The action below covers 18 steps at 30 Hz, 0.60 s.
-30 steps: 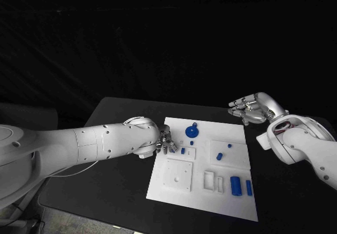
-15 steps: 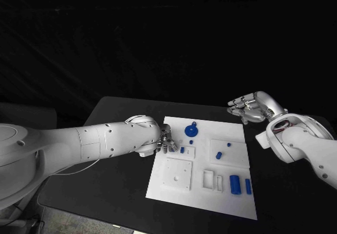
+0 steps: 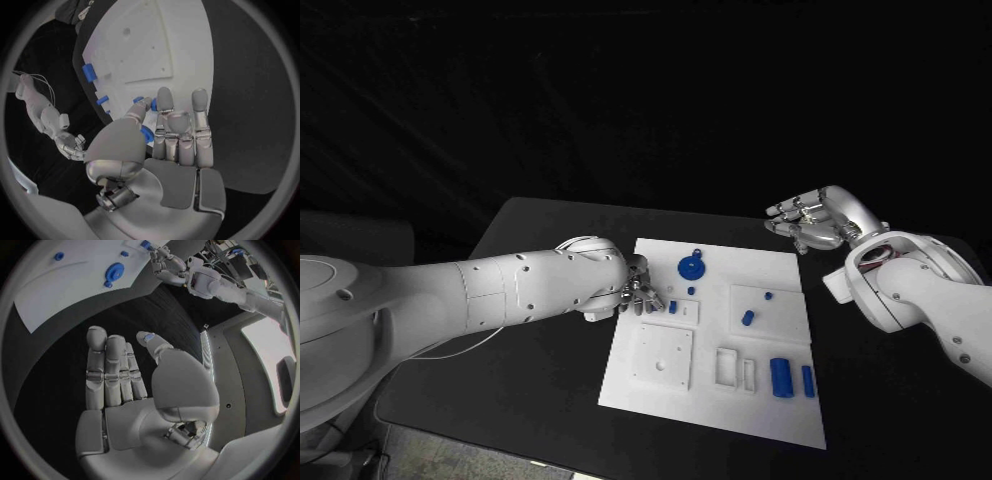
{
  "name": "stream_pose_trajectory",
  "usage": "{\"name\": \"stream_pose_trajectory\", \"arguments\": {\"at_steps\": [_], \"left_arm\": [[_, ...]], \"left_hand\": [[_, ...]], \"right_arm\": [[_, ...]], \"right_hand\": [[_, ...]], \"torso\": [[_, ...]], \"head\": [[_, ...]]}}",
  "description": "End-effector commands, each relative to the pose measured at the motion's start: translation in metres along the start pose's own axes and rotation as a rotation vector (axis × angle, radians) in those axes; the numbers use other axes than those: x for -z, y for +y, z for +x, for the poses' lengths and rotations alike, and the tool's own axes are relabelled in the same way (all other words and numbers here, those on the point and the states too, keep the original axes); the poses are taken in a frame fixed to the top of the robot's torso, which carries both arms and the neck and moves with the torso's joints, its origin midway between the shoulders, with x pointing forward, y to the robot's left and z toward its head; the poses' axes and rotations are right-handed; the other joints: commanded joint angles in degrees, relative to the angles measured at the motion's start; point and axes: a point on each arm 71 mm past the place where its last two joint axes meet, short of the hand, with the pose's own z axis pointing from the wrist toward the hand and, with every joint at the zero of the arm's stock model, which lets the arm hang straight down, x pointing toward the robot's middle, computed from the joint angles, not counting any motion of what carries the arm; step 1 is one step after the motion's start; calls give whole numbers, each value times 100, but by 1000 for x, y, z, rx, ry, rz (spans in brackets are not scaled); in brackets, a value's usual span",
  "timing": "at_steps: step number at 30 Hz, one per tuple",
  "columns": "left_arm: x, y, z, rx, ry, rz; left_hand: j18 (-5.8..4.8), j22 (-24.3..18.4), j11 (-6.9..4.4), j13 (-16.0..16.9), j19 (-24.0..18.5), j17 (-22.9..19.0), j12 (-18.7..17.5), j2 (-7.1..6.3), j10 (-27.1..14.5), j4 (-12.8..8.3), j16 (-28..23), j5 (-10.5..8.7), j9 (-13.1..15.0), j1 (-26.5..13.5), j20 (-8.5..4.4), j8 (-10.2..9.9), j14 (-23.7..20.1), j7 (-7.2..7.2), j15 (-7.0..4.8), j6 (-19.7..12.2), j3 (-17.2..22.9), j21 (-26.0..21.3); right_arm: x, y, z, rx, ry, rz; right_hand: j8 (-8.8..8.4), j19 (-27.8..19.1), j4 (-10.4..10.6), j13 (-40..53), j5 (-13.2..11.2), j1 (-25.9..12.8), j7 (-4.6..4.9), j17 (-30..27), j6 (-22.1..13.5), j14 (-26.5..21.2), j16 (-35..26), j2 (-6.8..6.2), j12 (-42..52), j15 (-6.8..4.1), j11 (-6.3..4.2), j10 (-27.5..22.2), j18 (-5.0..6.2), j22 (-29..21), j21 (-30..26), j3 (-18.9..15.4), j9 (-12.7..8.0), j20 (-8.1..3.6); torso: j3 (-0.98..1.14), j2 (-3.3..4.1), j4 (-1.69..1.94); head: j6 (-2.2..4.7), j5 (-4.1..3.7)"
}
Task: Assemble the parts on the task board
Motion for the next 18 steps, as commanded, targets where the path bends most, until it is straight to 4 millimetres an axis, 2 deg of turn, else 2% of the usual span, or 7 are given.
{"name": "stream_pose_trajectory", "arguments": {"at_steps": [1,4,7,10,12,13,18], "left_arm": [[-1,5,6,-16,21,-26],[-1,7,6,-19,18,-26],[-1,8,5,-21,17,-27],[0,10,5,-21,15,-29],[0,10,5,-20,13,-29],[0,11,4,-19,12,-29],[1,12,4,-9,8,-23]], "left_hand": [[-81,86,2,10,30,-43,-46,-124,312,123,-37,-149,-31,-23,-5,14,-14,-14,46,-13,-103,-24],[-87,84,7,10,30,-93,-81,-216,311,322,-73,-357,-67,11,-5,11,-33,-11,50,4,-223,-54],[-80,86,13,12,36,-107,-103,-329,310,508,-87,-486,-91,47,2,14,-32,-4,53,17,-304,-80],[-81,88,16,22,42,-111,-101,-430,312,692,-87,-821,-92,44,4,25,-30,4,55,38,-350,-97],[-84,89,17,24,45,-112,-99,-445,311,724,-88,-873,-89,44,2,29,-30,5,55,44,-352,-99],[-87,93,19,36,58,-117,-100,-516,312,926,-87,-894,-71,140,-1,34,-31,8,53,44,-341,-121],[-87,95,19,42,66,-119,-94,-581,312,1033,-87,-1034,-54,120,-2,42,-30,13,53,55,-362,-129]], "right_arm": [[0,1,1,0,5,-9],[0,0,1,0,5,-9],[0,0,1,0,5,-8],[1,0,1,1,4,-7],[1,-1,1,1,4,-7],[1,-1,1,1,4,-7],[1,-1,1,0,5,-6]], "right_hand": [[24,95,-6,-8,32,-34,15,-6,-33,-25,23,-11,-37,-3,-4,31,93,205,-37,42,3,21],[24,95,-6,-8,32,-34,15,-6,-33,-25,23,-11,-37,-3,-4,31,93,205,-37,42,3,21],[24,95,-6,-8,32,-34,15,-6,-33,-25,23,-11,-37,-3,-4,31,93,205,-37,42,3,21],[24,95,-6,-8,32,-34,15,-6,-33,-25,23,-11,-37,-3,-4,31,93,205,-37,42,3,21],[22,93,-6,-8,35,-38,19,-9,-44,-27,19,-20,-40,-1,0,26,93,203,-43,39,2,22],[22,93,-6,-8,35,-38,19,-9,-44,-27,19,-20,-40,-1,0,26,93,203,-43,39,2,22],[22,93,-6,-8,35,-38,19,-9,-44,-27,19,-20,-40,-1,0,26,93,203,-43,39,2,22]], "torso": [[-1,0,-1],[0,-2,-4],[-2,1,-4],[-3,-1,-3],[-2,-2,-3],[-2,-2,-3],[-3,-2,-3]], "head": [[-2,-8],[-5,-6],[1,-11],[1,-14],[1,-14],[1,-14],[5,-21]]}}
